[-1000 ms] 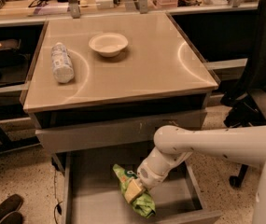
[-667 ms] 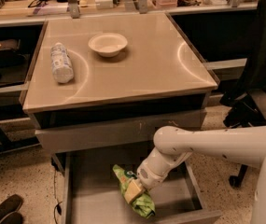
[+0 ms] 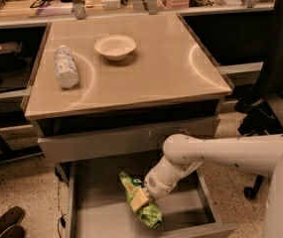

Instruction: Place green rice chip bag into middle drawer

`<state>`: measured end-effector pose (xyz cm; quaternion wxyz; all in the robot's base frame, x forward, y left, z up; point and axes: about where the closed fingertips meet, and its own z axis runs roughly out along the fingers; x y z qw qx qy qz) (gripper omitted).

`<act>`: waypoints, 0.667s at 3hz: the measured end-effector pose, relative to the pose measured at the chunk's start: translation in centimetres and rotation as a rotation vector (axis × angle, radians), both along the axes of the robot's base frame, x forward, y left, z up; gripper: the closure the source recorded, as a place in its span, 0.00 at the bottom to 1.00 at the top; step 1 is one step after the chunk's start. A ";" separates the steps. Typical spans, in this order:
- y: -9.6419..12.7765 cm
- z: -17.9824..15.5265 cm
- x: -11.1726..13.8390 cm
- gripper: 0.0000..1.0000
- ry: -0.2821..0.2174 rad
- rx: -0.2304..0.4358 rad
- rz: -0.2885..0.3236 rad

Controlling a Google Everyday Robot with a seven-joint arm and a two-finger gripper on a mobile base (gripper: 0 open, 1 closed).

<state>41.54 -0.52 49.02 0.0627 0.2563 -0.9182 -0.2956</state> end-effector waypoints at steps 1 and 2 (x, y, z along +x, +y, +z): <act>0.0 0.0 2.2 1.00 -0.037 0.007 -0.025; -0.8 -1.2 3.1 1.00 -0.043 0.007 -0.069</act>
Offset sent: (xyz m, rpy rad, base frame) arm 0.0440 -0.0187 -0.0232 0.0082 -0.0553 -0.1263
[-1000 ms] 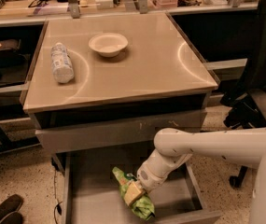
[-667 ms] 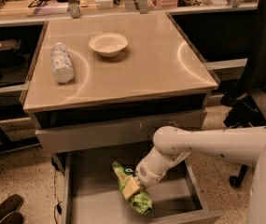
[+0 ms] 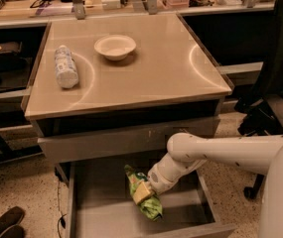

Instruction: Place green rice chip bag into middle drawer

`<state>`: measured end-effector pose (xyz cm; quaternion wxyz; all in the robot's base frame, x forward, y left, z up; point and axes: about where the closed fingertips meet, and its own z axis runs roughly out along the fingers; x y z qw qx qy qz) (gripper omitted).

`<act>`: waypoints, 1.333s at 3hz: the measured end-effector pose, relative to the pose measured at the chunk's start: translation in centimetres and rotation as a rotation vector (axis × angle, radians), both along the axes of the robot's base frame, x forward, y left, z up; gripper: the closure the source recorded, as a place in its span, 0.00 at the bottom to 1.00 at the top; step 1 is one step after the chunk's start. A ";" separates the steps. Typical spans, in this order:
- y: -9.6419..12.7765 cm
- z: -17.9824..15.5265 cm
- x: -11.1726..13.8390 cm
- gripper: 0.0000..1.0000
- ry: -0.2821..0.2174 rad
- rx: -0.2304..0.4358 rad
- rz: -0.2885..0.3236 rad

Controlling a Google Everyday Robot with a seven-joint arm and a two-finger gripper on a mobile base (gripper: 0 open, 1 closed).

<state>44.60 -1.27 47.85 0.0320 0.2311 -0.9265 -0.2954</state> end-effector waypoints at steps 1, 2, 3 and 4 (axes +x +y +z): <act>-0.9 -2.0 0.2 1.00 0.011 -0.006 -0.048; -1.5 -3.4 1.0 1.00 0.003 -0.009 -0.081; -1.1 -5.0 2.9 1.00 -0.003 0.007 -0.110; -1.0 -5.0 2.9 1.00 -0.003 0.007 -0.110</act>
Offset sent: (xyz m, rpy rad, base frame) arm 0.0223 -0.0240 -0.0485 -0.0141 -0.0122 -0.1263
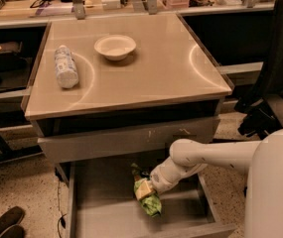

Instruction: Place green rice chip bag into middle drawer

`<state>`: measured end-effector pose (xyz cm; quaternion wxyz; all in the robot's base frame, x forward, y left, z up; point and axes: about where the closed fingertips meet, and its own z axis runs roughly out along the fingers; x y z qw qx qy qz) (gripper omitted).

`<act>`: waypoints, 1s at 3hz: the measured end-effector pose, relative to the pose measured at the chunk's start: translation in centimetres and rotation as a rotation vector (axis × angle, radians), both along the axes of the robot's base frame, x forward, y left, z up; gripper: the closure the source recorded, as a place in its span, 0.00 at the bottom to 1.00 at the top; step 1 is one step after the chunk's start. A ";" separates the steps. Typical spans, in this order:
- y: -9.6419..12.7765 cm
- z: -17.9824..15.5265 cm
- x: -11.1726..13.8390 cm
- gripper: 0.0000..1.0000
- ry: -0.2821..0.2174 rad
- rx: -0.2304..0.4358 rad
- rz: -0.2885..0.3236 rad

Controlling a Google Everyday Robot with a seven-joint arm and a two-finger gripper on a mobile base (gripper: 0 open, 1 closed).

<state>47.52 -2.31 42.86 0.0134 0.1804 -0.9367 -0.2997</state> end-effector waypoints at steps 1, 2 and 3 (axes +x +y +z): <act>0.0 0.0 0.0 0.81 0.000 0.000 0.000; 0.0 0.0 0.0 0.58 0.000 0.000 0.000; 0.0 0.0 0.0 0.35 0.000 0.000 0.000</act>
Offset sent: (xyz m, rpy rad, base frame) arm 0.0000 0.0000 0.0000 0.0000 0.0000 0.0000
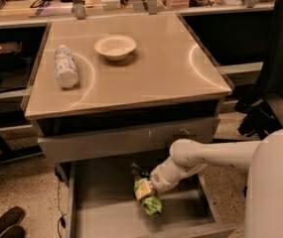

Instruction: Place green rice chip bag into middle drawer

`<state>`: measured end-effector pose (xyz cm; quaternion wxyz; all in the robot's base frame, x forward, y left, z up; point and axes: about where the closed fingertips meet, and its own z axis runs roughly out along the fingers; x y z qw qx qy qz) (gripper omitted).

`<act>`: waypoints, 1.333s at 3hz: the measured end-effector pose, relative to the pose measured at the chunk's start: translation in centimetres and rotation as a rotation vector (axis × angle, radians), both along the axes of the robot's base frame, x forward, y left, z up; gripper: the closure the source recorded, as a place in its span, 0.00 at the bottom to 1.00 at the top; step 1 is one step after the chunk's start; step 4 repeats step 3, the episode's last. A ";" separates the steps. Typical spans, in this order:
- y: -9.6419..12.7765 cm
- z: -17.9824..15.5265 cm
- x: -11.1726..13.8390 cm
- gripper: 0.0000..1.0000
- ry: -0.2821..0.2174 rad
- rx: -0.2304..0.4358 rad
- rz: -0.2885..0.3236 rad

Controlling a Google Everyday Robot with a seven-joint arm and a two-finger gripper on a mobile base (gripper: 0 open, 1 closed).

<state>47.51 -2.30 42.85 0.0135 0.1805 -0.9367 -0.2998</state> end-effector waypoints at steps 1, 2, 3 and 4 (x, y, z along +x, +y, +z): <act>0.0 0.0 0.0 0.11 0.000 0.000 0.000; 0.0 0.0 0.0 0.00 0.000 0.000 0.000; 0.0 0.0 0.0 0.00 0.000 0.000 0.000; 0.0 0.0 0.0 0.00 0.000 0.000 0.000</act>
Offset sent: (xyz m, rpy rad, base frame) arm 0.0000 0.0000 0.0000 0.0000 0.0000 0.0000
